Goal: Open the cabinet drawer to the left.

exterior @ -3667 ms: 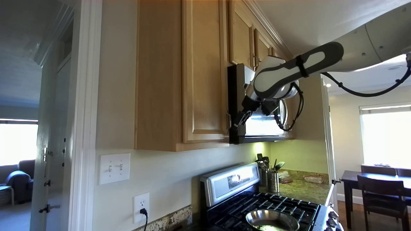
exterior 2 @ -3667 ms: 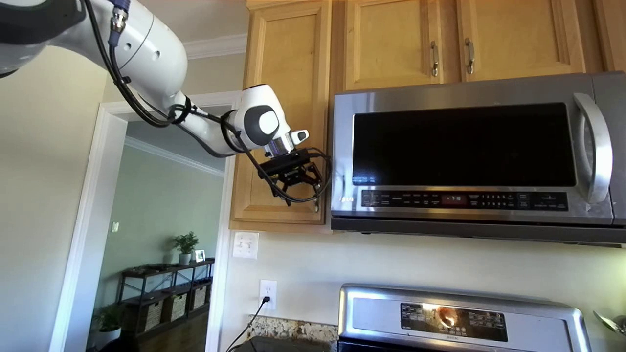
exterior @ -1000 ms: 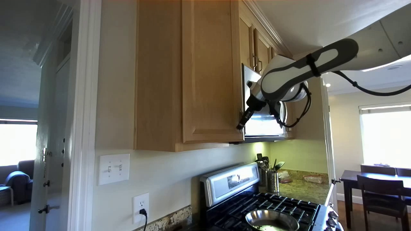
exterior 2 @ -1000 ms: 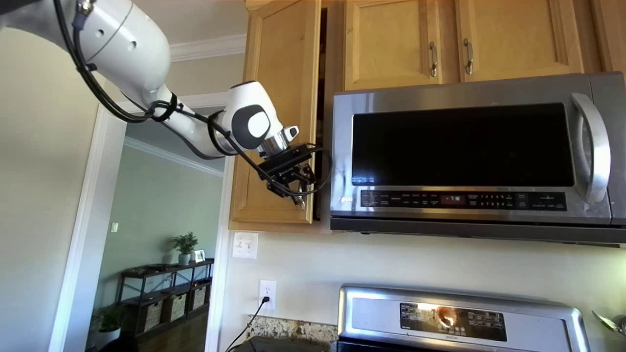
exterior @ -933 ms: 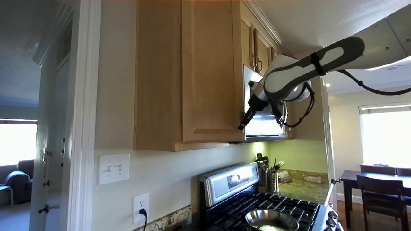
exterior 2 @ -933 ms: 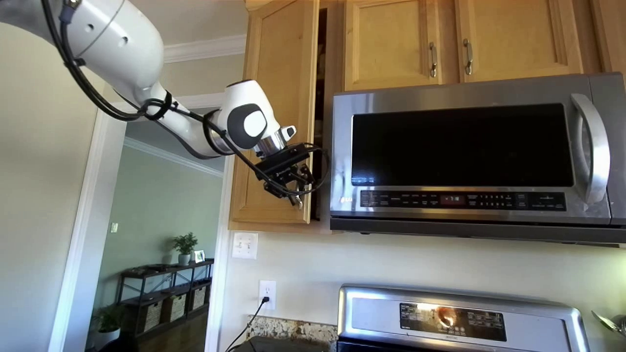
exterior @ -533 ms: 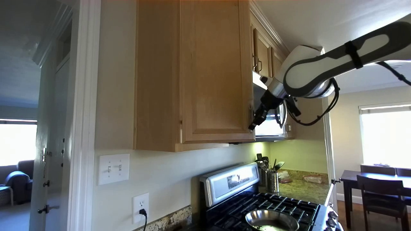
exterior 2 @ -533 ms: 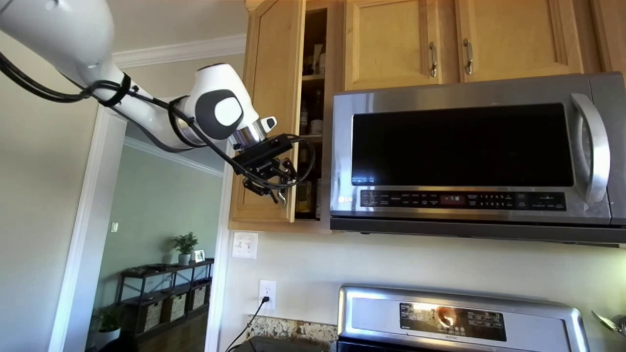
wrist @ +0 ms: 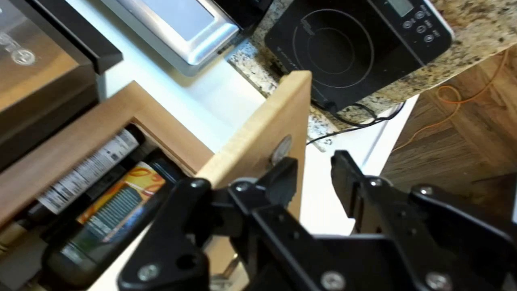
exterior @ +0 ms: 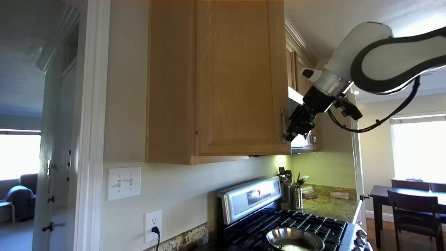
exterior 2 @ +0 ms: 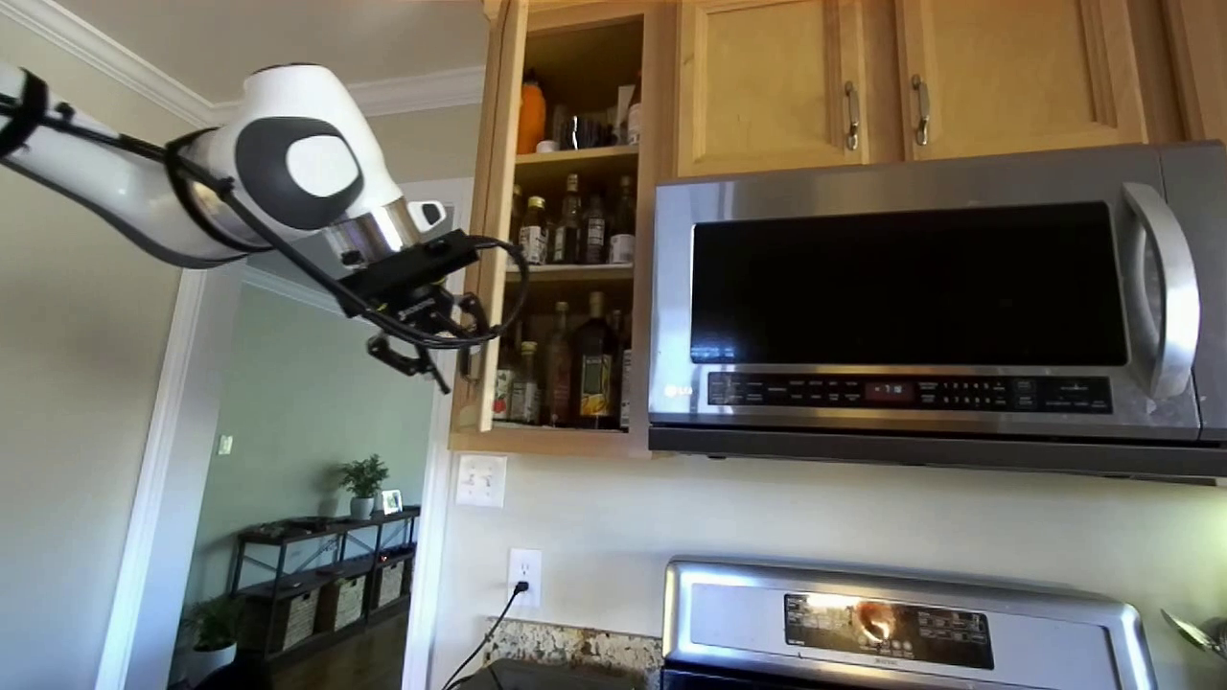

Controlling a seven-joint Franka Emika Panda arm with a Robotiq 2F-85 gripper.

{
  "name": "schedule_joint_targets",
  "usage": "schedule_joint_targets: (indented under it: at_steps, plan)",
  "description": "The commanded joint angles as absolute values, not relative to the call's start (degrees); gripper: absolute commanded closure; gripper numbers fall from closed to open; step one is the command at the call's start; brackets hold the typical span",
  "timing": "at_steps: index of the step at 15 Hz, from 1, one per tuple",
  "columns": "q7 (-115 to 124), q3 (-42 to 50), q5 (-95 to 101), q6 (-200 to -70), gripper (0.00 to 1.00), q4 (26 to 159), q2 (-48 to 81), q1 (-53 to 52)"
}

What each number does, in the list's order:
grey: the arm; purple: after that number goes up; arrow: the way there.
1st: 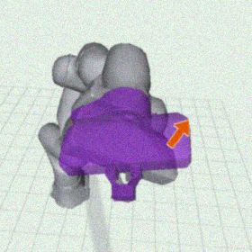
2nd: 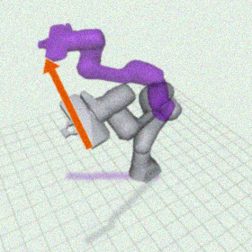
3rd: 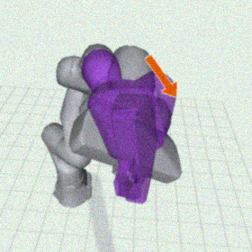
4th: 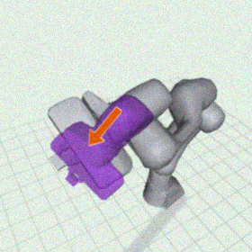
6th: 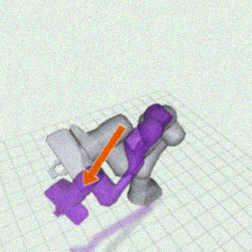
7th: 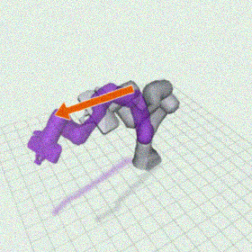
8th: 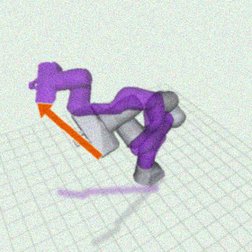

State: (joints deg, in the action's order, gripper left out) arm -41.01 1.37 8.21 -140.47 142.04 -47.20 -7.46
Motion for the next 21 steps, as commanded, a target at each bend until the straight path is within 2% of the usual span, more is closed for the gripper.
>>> schedule_joint_targets:
  at_steps: [1, 4, 7, 15, 21]
  plan:
    - [-43.3, -0.4, 7.8, -132.6, 0.38, 144.7, -52.9, -15.5]
    - [-47.6, 0.7, 7.3, -124.4, 0.19, 142.8, -54.2, -20.6]
    - [-49.8, 1.1, 7.4, -118.7, 0.02, 141.4, -54.8, -21.4]
    - [-50.5, 2.7, 9.4, -113.0, 0.0, 140.3, -59.2, -16.5]
    - [-43.2, 4.1, 9.2, -119.9, 0.0, 139.0, -54.1, -9.8]
